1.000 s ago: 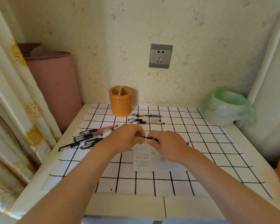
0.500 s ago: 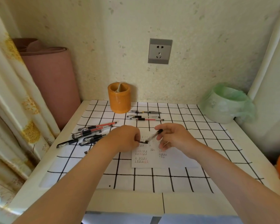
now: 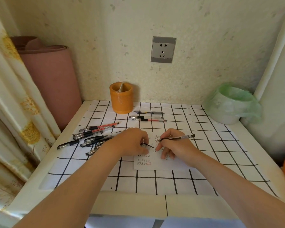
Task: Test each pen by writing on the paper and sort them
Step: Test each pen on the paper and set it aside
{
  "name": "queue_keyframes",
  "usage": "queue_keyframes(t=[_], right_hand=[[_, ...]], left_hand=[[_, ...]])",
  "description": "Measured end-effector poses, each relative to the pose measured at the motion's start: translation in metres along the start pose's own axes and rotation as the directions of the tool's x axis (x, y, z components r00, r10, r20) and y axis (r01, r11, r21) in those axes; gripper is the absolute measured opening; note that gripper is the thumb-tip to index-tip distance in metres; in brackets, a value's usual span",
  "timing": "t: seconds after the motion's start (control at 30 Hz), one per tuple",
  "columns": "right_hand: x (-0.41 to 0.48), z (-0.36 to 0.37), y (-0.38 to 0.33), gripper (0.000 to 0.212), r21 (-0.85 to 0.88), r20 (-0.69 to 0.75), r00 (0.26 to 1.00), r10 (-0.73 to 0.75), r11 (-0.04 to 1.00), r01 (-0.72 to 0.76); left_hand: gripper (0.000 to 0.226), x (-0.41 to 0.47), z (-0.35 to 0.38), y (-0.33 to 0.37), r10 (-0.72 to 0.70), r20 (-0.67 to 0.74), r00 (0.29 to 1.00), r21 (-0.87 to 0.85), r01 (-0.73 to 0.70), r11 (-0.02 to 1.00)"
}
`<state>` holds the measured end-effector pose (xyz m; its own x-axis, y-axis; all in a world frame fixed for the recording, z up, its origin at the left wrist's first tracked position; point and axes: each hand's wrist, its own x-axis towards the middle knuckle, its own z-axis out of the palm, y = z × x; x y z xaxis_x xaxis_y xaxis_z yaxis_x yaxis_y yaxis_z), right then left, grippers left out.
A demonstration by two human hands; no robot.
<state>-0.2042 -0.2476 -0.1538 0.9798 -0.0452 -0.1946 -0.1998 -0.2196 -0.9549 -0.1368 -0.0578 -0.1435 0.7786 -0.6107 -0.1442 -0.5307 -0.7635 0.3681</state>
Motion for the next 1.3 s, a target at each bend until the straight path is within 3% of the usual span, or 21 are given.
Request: queue_keyframes(t=[0.07,0.27,0.53,0.67,0.9,1.3], right_hand=[[0.0,0.0,0.002,0.004,-0.017,-0.022,0.999,-0.032,0.999,0.031],[0.0,0.001,0.008,0.012,-0.108,-0.009,0.995,-0.101,0.989,0.1],[0.003,-0.003,0.013,0.024,-0.144,0.019,0.984,-0.179,0.973,0.18],[0.005,0.005,0.019,0.02,-0.16,0.062,0.974,-0.22,0.961,0.227],[0.01,0.006,0.026,0.019,-0.185,0.073,0.966,-0.248,0.948,0.257],[0.012,0.005,0.028,0.021,-0.23,0.075,0.956,-0.282,0.928,0.292]], left_hand=[[0.027,0.002,0.001,-0.002,-0.002,-0.001,1.0,0.001,0.002,1.0],[0.021,0.005,0.003,-0.005,-0.036,0.001,0.999,-0.025,0.036,0.999],[0.027,0.006,0.002,-0.005,0.069,0.009,0.998,-0.078,-0.068,0.995],[0.026,0.009,0.002,-0.006,0.064,0.035,0.997,-0.072,-0.061,0.996],[0.015,0.012,0.006,-0.005,0.042,0.024,0.999,-0.05,-0.041,0.998],[0.016,0.011,0.007,-0.005,0.031,0.013,0.999,-0.047,-0.03,0.998]])
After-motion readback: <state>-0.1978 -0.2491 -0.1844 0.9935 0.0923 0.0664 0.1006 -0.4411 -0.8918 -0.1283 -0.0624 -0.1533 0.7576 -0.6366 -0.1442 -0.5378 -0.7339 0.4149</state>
